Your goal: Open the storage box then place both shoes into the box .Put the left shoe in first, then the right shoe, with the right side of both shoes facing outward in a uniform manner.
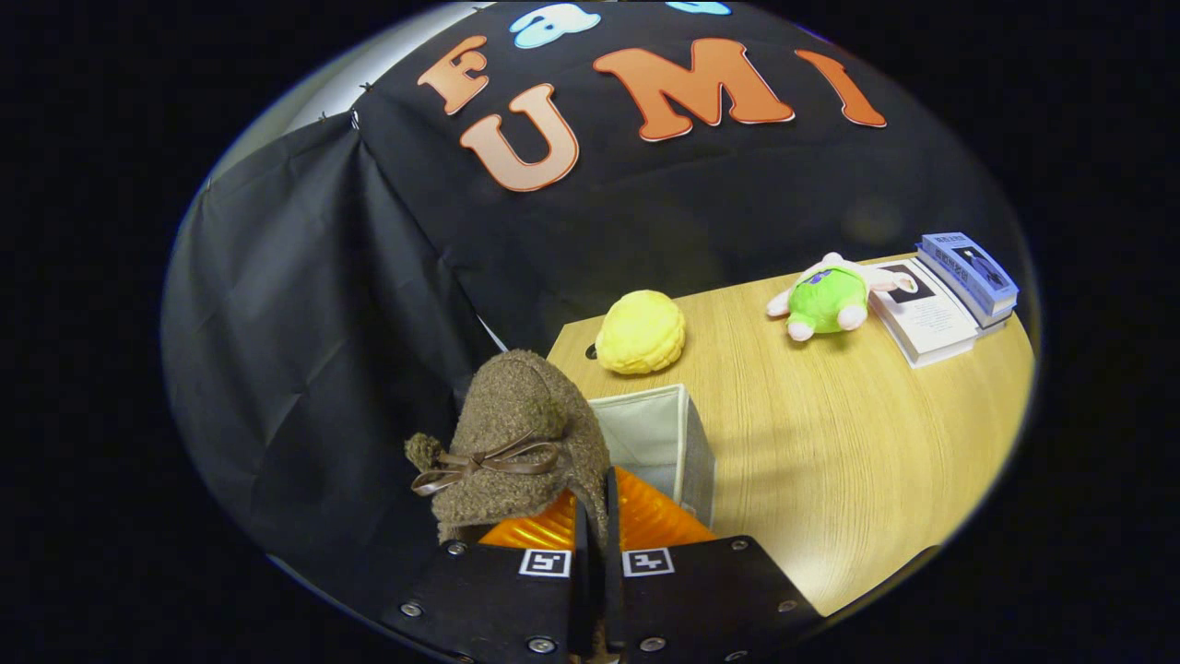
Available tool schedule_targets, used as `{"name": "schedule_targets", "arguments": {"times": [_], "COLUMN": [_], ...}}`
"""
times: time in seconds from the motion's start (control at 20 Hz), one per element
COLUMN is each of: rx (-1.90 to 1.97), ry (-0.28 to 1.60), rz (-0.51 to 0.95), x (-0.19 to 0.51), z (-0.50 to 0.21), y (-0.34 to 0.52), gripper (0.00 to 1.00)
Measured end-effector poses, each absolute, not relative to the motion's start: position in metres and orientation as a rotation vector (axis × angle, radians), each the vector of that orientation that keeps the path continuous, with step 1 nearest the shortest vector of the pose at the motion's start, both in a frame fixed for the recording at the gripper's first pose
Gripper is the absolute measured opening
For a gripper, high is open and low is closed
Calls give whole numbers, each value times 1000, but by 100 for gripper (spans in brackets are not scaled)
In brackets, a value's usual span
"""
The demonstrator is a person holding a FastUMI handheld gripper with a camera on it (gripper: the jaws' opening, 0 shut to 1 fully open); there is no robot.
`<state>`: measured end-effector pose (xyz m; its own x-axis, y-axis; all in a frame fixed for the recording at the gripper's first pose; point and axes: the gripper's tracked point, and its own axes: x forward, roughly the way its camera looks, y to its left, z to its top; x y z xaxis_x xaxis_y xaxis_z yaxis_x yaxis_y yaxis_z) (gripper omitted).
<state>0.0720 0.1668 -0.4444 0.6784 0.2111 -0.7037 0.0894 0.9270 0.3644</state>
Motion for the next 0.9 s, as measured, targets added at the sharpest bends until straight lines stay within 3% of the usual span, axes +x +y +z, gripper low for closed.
{"name": "schedule_targets", "arguments": {"times": [0.45, 0.65, 0.75, 0.9], "rx": [333, 351, 331, 318], "ry": [976, 946, 933, 903], "rz": [45, 24, 21, 43], "x": [57, 66, 65, 61], "z": [-508, -506, -501, -487], "y": [181, 179, 178, 178], "gripper": [7, 10, 19, 41]}}
